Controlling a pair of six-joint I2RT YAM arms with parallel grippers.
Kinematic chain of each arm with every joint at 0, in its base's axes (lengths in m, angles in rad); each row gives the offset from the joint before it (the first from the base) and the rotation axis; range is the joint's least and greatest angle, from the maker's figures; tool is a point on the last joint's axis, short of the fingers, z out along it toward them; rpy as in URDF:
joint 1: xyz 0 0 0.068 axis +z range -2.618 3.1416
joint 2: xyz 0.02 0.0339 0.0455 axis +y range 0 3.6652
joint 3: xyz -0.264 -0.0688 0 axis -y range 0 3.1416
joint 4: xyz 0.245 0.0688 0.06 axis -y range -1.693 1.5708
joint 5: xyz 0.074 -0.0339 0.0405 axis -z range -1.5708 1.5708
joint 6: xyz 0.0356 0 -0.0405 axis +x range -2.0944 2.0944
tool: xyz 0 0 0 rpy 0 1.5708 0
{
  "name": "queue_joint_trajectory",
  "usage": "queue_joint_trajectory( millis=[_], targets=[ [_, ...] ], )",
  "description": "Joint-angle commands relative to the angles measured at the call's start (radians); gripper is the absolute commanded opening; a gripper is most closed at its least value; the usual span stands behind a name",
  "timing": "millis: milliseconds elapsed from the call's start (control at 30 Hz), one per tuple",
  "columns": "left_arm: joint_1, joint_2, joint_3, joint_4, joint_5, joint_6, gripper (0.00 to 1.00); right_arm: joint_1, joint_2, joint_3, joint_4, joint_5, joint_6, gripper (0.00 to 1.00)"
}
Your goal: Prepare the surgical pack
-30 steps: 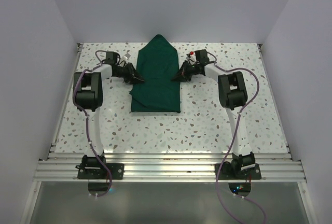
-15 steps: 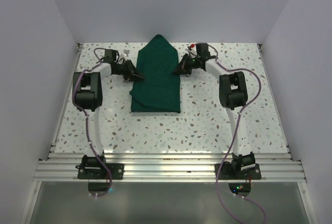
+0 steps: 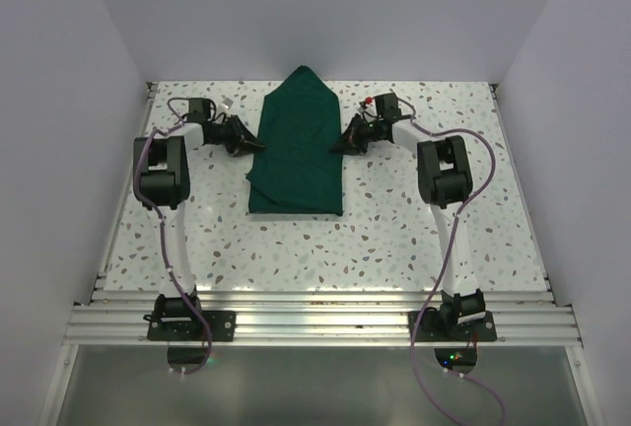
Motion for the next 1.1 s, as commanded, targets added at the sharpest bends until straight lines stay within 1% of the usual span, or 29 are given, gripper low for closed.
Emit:
queue_joint_trajectory(
  millis=[0, 133, 233, 267, 300, 367, 467, 500, 533, 600, 633, 700, 833, 867, 900, 967, 1067],
  targets=[
    [0.005, 0.034, 0.015, 0.001, 0.014, 0.018, 0.21, -0.007, -0.006, 0.026, -0.010, 0.029, -0.020, 0.03],
    [0.010, 0.010, 0.046, -0.060, -0.021, 0.061, 0.21, -0.007, -0.009, 0.130, -0.003, 0.029, 0.018, 0.03],
    [0.012, -0.047, 0.049, -0.035, -0.059, 0.070, 0.24, -0.007, -0.025, 0.182, -0.007, 0.049, 0.033, 0.04],
    [0.012, -0.058, 0.054, -0.022, -0.070, 0.072, 0.26, -0.009, -0.028, 0.190, -0.010, 0.061, 0.030, 0.07],
    [0.012, -0.075, 0.058, 0.011, -0.073, 0.075, 0.32, -0.009, -0.038, 0.193, -0.010, 0.093, 0.029, 0.10],
    [0.012, -0.088, 0.060, 0.053, -0.090, 0.072, 0.37, -0.007, -0.049, 0.185, -0.007, 0.122, 0.015, 0.15],
    [0.012, -0.093, 0.062, 0.134, -0.120, 0.059, 0.39, -0.009, -0.055, 0.187, -0.015, 0.177, -0.014, 0.23],
    [0.012, -0.086, 0.060, 0.181, -0.125, 0.053, 0.41, -0.010, -0.054, 0.188, -0.015, 0.190, -0.023, 0.30],
    [0.012, -0.078, 0.063, 0.211, -0.125, 0.035, 0.43, -0.009, -0.052, 0.191, -0.016, 0.204, -0.031, 0.45],
    [0.012, -0.038, 0.086, 0.281, -0.124, 0.018, 0.45, -0.010, -0.042, 0.201, -0.010, 0.237, -0.066, 0.52],
    [0.012, -0.026, 0.092, 0.306, -0.124, -0.002, 0.47, -0.010, -0.031, 0.208, -0.003, 0.262, -0.080, 0.58],
    [0.010, 0.012, 0.117, 0.356, -0.139, -0.022, 0.51, -0.010, -0.017, 0.227, -0.012, 0.289, -0.106, 0.63],
    [0.004, 0.071, 0.160, 0.413, -0.188, -0.051, 0.56, -0.013, 0.015, 0.259, 0.024, 0.345, -0.132, 0.77],
    [0.002, 0.079, 0.170, 0.445, -0.203, -0.054, 0.57, -0.012, 0.038, 0.286, 0.004, 0.352, -0.134, 0.78],
    [-0.007, 0.097, 0.178, 0.449, -0.219, -0.051, 0.62, -0.012, 0.085, 0.358, -0.013, 0.354, -0.137, 0.79],
    [-0.016, 0.131, 0.203, 0.467, -0.254, -0.050, 0.64, -0.013, 0.148, 0.409, -0.030, 0.360, -0.128, 0.79],
    [-0.036, 0.181, 0.236, 0.505, -0.283, -0.085, 0.66, -0.013, 0.191, 0.466, -0.006, 0.372, -0.099, 0.79]
  ],
)
